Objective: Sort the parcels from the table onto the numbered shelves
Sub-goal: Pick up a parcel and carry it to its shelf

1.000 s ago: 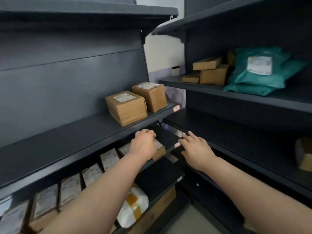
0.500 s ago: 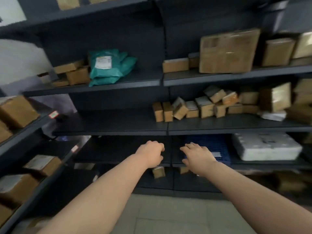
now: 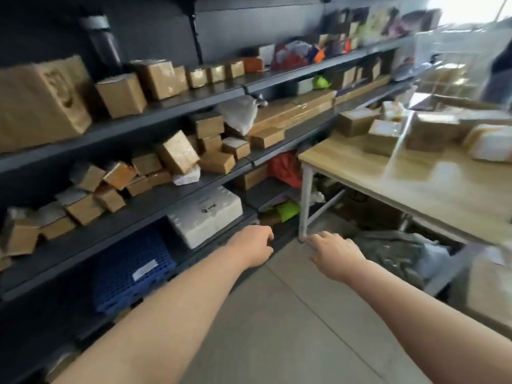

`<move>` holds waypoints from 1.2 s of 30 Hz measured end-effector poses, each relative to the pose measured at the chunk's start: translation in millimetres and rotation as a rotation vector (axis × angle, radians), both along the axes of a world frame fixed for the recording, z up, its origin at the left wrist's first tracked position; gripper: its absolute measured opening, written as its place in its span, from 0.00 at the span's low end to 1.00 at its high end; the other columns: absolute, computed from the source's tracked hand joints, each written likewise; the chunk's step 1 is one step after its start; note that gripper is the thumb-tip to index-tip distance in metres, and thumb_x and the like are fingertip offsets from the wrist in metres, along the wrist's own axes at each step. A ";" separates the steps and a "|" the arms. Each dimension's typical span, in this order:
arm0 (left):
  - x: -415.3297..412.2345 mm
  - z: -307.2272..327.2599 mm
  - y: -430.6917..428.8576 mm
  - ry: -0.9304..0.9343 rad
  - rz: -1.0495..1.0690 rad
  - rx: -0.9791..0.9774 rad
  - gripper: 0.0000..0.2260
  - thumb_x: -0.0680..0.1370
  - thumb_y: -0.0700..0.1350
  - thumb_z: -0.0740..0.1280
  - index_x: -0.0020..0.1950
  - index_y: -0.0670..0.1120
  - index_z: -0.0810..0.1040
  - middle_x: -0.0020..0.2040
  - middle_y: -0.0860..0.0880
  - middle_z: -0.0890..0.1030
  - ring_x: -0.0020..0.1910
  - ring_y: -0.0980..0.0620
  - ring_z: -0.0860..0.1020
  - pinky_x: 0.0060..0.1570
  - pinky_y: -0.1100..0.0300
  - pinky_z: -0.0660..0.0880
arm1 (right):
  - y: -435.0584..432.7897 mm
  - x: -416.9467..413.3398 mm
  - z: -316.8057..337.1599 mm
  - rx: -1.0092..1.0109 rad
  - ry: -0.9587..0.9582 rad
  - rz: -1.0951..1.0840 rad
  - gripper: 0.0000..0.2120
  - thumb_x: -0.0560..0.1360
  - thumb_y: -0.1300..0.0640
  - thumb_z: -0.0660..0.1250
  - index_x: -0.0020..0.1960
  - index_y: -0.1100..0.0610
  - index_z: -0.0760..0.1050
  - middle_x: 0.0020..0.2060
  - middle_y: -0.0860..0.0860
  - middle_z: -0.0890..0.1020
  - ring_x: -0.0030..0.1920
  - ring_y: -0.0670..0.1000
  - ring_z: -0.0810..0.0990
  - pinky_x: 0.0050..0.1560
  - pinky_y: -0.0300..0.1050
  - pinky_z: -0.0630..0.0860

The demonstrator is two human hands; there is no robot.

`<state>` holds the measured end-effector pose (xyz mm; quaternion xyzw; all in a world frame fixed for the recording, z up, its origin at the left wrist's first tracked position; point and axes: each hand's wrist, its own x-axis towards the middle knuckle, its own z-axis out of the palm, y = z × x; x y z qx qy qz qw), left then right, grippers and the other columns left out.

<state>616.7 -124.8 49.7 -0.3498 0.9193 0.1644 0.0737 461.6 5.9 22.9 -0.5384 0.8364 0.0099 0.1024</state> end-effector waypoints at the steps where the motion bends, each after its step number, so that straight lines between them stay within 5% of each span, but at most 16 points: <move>1: -25.5 0.6 5.2 -0.005 -0.044 -0.006 0.15 0.78 0.50 0.65 0.66 0.52 0.74 0.64 0.49 0.76 0.61 0.46 0.75 0.57 0.53 0.74 | 13.2 -19.7 -0.5 -0.004 -0.003 -0.057 0.21 0.78 0.47 0.59 0.70 0.50 0.66 0.67 0.51 0.71 0.67 0.56 0.70 0.62 0.53 0.70; 12: -262.7 -5.4 36.6 0.039 -0.448 0.008 0.18 0.80 0.49 0.65 0.69 0.51 0.71 0.67 0.49 0.75 0.63 0.47 0.75 0.55 0.54 0.73 | 106.7 -183.4 -0.3 -0.044 0.004 -0.540 0.24 0.79 0.45 0.58 0.73 0.50 0.63 0.70 0.50 0.69 0.69 0.55 0.69 0.62 0.53 0.70; 17: -363.0 -10.3 14.3 0.021 -0.570 0.025 0.18 0.79 0.50 0.66 0.68 0.50 0.72 0.66 0.48 0.75 0.64 0.46 0.73 0.62 0.50 0.72 | 95.2 -247.2 3.8 -0.033 -0.003 -0.692 0.24 0.79 0.45 0.59 0.73 0.50 0.63 0.68 0.51 0.70 0.67 0.55 0.71 0.63 0.53 0.70; 36: -524.6 -23.4 -158.0 0.044 -0.406 0.161 0.22 0.79 0.49 0.67 0.71 0.48 0.69 0.71 0.46 0.70 0.68 0.46 0.70 0.65 0.53 0.69 | -65.0 -430.9 -10.2 0.014 -0.088 -0.738 0.24 0.79 0.45 0.59 0.74 0.48 0.63 0.69 0.50 0.69 0.68 0.55 0.70 0.64 0.51 0.68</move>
